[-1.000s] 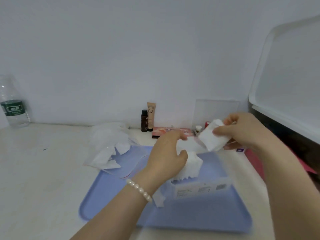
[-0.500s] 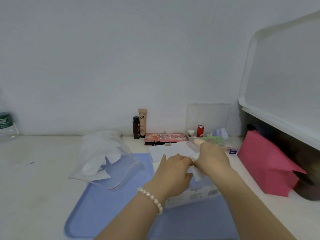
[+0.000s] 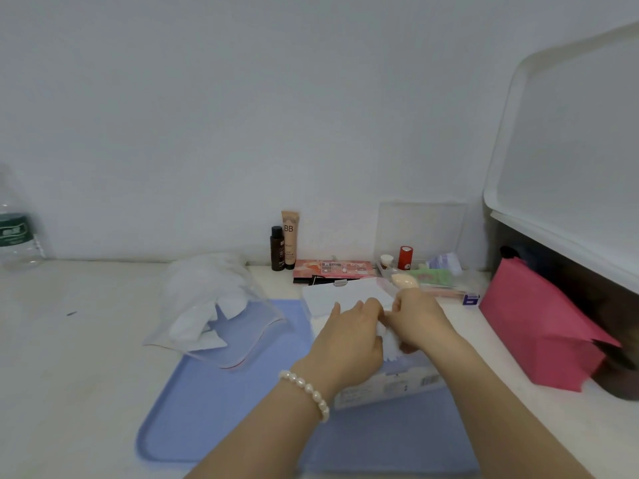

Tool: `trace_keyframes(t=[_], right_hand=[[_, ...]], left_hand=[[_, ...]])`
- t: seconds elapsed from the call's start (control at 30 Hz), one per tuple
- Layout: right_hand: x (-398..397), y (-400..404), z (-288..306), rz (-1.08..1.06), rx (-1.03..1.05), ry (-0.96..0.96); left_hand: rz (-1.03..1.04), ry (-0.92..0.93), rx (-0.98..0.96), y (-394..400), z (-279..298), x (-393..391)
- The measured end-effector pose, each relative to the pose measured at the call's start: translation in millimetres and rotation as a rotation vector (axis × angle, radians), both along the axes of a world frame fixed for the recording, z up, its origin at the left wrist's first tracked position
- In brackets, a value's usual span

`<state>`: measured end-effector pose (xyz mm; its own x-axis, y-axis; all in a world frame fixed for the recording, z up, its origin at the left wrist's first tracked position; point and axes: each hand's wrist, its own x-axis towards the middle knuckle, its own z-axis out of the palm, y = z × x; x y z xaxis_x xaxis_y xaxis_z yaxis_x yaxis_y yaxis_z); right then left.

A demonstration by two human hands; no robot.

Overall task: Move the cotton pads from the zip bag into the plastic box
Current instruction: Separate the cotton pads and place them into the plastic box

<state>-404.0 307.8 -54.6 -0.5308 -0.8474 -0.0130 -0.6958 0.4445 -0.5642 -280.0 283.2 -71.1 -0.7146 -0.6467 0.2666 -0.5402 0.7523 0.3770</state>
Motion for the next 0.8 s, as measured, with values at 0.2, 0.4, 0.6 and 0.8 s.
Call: trace_keyframes(t=[0.2, 0.4, 0.6, 0.8], right_hand=[[-3.6, 1.9, 8.1, 0.042, 0.029, -0.146], [-2.8, 0.8, 14.1, -0.021, 0.055, -0.118], [18.6, 20.6, 47.6, 0.018, -0.245, 0.255], [126.5, 22.9, 44.8, 0.580, -0.309, -0.025]], left_hand=[[-0.031, 0.090, 0.059, 4.0, 4.6, 0.1], [-0.034, 0.168, 0.014, 3.9, 10.1, 27.1], [0.048, 0.278, -0.542, -3.9, 13.9, 116.6], [0.426, -0.092, -0.544, -26.4, 13.7, 205.0]])
